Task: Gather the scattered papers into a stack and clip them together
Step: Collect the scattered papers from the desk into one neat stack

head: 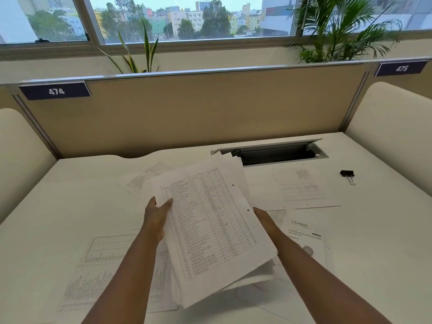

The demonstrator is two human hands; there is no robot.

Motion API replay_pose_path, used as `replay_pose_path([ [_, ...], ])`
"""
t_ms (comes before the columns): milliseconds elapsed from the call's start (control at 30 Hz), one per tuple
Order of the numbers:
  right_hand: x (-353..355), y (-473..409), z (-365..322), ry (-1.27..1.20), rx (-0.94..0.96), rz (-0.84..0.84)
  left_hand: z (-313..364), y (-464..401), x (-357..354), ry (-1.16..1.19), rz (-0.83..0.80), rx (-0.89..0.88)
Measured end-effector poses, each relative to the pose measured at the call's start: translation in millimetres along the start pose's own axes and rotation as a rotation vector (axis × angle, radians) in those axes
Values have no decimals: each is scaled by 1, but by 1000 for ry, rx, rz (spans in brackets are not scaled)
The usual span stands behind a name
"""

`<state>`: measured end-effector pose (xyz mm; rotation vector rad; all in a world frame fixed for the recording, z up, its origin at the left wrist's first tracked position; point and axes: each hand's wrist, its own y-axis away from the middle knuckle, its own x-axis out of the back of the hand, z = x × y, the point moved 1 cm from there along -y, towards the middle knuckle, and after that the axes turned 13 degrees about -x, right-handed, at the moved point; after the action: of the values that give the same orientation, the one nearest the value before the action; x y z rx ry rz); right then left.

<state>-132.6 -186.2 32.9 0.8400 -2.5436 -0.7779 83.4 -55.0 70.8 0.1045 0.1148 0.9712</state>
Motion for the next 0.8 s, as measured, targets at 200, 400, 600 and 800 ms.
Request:
replay_pose_path([
  [200,-6,14,-18,-25,184,36,13,10,-9,-4,3,-343],
  [400,-13,18,-35,-181,400,172,41,13,-12,193,-148,-463],
  [600,-18,12,-13,-165,336,178,22,21,-18,-68,-230,-412],
  [800,-15,4,-12,-74,389,155,5,18,-20,-93,-197,-324],
])
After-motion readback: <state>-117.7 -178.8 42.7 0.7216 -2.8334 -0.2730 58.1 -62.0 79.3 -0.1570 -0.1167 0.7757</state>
